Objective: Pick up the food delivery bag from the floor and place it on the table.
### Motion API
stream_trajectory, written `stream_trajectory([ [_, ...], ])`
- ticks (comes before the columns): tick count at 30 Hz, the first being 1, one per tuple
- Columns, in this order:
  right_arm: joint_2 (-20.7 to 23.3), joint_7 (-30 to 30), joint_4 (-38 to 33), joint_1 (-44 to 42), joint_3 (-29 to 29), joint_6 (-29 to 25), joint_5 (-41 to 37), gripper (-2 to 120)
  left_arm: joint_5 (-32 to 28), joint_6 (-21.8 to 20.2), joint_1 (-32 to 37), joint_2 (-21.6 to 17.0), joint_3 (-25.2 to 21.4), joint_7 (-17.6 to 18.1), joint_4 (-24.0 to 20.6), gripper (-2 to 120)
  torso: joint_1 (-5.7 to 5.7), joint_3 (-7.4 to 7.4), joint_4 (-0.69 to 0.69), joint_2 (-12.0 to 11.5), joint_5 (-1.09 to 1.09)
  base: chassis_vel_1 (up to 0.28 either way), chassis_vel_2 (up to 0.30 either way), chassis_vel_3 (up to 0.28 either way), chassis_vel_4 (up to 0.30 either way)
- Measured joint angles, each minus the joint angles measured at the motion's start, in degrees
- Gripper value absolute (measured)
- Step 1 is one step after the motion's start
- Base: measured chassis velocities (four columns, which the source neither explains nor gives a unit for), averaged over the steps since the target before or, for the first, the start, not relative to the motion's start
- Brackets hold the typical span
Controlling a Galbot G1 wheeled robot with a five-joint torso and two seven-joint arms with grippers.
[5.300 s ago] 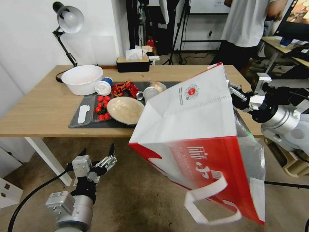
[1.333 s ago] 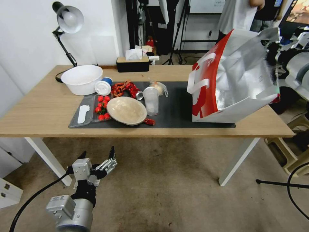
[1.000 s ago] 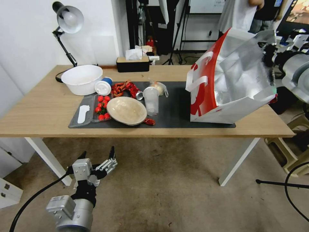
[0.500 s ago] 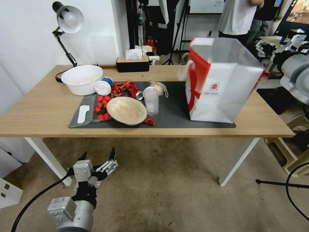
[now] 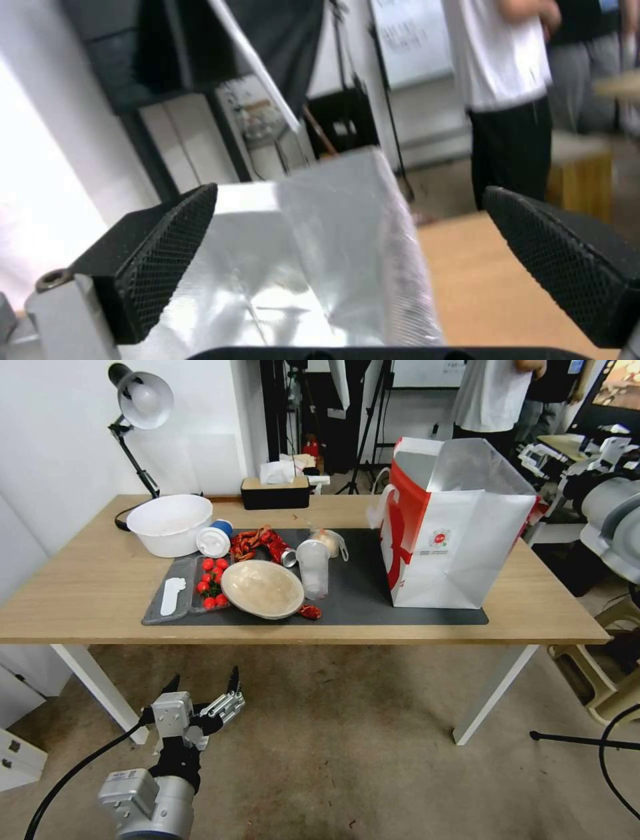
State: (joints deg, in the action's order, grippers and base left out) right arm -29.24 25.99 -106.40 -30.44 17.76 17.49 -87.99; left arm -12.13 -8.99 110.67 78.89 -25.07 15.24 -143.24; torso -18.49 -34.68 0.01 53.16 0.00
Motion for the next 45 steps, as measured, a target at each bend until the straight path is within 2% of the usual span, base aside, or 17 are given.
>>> stream_trajectory([
  [5,0.46,-0.42,-0.91,-0.56,0.28,-0.18,0.88,100,0.23,0.12,-0.06,0.02,-0.05,-0.15,0.00,100,0.00,0.00,0.00,0.00,-0.01,0.000,0.000,0.000,0.000],
  [11,3.02,-3.75,-6.20,-4.80,3.16,-3.11,6.80,100,0.34,0.37,-0.11,0.11,-0.08,-0.35,0.00,100,0.00,0.00,-0.01,0.00,-0.01,0.000,0.000,0.000,0.000],
  [12,4.02,-4.63,-9.20,-7.74,5.04,-3.88,9.24,100,0.56,0.87,-0.26,0.15,-0.13,-0.11,0.00,100,0.01,0.01,0.00,0.00,-0.01,0.000,0.000,0.000,0.000],
  [13,4.02,-4.63,-9.20,-7.74,5.04,-3.88,9.24,100,0.56,0.87,-0.26,0.15,-0.13,-0.11,0.00,100,0.01,0.01,0.00,0.00,-0.01,0.000,0.000,0.000,0.000],
  [14,4.68,-7.65,-12.11,-13.61,9.28,-6.80,14.72,100,0.98,1.38,-0.55,0.22,-0.21,0.17,0.00,100,0.00,0.01,0.01,0.01,-0.05,0.000,0.000,0.000,0.000],
  [15,4.74,-8.46,-13.55,-17.22,10.38,-8.52,17.55,100,1.08,1.49,-0.58,0.27,-0.21,0.22,0.00,100,0.01,0.02,-0.04,0.01,-0.05,0.000,0.000,0.000,0.000],
  [16,4.74,-8.46,-13.55,-17.22,10.38,-8.52,17.55,100,1.08,1.49,-0.58,0.27,-0.21,0.22,0.00,100,0.01,0.02,-0.04,0.01,-0.05,0.000,0.000,0.000,0.000],
  [17,4.63,-7.78,-16.23,-21.53,10.84,-10.88,20.85,100,1.26,2.12,-0.54,0.30,-0.22,0.29,0.00,100,0.01,0.00,-0.03,0.00,0.09,0.000,0.000,0.000,0.000],
  [18,4.46,-4.88,-19.56,-24.29,10.89,-11.82,22.61,100,1.60,2.72,-0.40,0.42,-0.23,0.31,0.00,100,0.01,0.01,-0.01,0.01,-0.04,0.000,0.000,0.000,0.000],
  [19,4.46,-4.88,-19.56,-24.29,10.89,-11.82,22.61,100,1.60,2.72,-0.40,0.42,-0.23,0.31,0.00,100,0.01,0.01,-0.01,0.01,-0.04,0.000,0.000,0.000,0.000],
  [22,3.41,-2.61,-22.78,-27.34,10.47,-13.46,25.47,100,1.74,3.90,-0.35,1.26,-0.43,0.34,0.00,100,0.01,0.01,0.01,0.01,-0.03,0.000,0.000,0.000,0.000],
  [24,0.80,-2.19,-24.80,-35.13,11.50,-17.27,30.02,100,1.58,5.34,-0.54,1.69,-0.58,0.43,0.00,100,0.00,0.00,0.01,0.00,-0.01,0.000,0.000,0.000,0.000],
  [28,-1.73,-2.42,-24.88,-41.75,12.63,-20.29,33.83,100,1.33,5.88,-0.95,1.51,-0.78,0.41,0.00,100,0.01,0.00,-0.01,0.01,0.00,0.000,0.000,0.000,0.000],
  [30,-4.91,-2.79,-25.13,-48.78,13.31,-23.01,39.02,100,0.98,5.94,-1.61,1.34,-0.99,0.01,0.00,100,0.00,0.00,0.00,0.00,0.00,0.000,0.000,0.000,0.000],
  [34,-6.66,-3.09,-25.15,-52.04,13.54,-23.61,41.85,100,0.67,5.96,-1.99,1.24,-1.10,-0.36,0.00,100,0.01,0.00,0.00,0.00,-0.01,0.000,0.000,0.000,0.000],
  [37,-10.09,-4.06,-25.04,-58.42,13.52,-25.37,47.58,100,0.12,6.59,-2.55,0.93,-1.35,-1.64,0.05,100,0.00,0.00,0.00,0.01,-0.01,0.000,0.000,0.000,0.000],
  [45,-14.79,-5.35,-24.05,-65.20,12.42,-27.46,52.65,100,0.06,7.28,-3.22,0.90,-1.41,-4.60,1.63,100,0.00,0.00,0.00,0.01,-0.01,0.000,0.000,0.000,0.000],
])
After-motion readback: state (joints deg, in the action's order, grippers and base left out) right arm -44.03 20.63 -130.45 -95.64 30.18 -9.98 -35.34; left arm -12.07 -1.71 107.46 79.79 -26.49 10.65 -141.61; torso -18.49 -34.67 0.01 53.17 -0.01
